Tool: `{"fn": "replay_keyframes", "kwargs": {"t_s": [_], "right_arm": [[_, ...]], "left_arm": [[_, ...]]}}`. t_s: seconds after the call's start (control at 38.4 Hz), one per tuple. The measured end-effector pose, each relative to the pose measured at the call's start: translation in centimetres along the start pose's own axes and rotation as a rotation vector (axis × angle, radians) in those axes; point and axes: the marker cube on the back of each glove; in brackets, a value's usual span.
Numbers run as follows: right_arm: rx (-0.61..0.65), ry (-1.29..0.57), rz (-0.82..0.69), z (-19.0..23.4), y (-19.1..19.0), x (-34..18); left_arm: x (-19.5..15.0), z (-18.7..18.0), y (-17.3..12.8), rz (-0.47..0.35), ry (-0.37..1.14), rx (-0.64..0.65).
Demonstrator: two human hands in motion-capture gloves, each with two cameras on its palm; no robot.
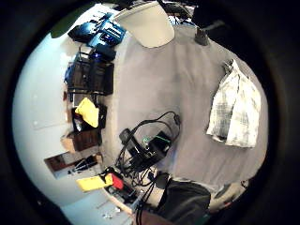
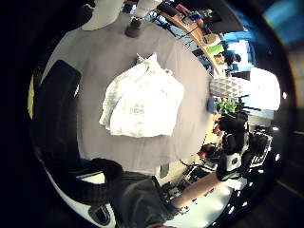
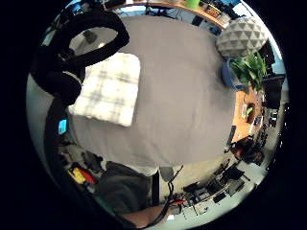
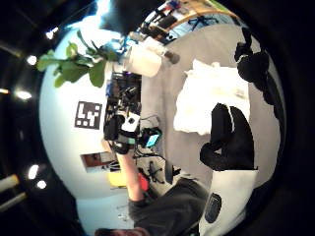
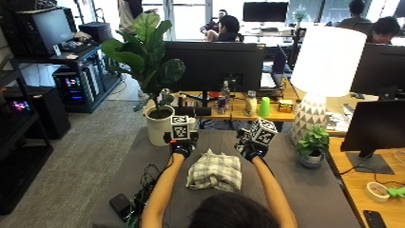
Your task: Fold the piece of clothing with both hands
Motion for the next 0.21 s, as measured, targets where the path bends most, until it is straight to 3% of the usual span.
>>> {"fn": "replay_keyframes", "kwargs": {"t_s": [0.13, 0.21], "right_arm": [[0.176, 0.064, -0.029, -0.1, -4.1, 4.9], [0.216, 0.08, -0.018, 0.1, -6.3, 6.5]], "left_arm": [[0.2, -0.6, -0.8, -0.015, -0.064, -0.049], [0.3, -0.9, -1.0, -0.021, -0.085, -0.06]]}}
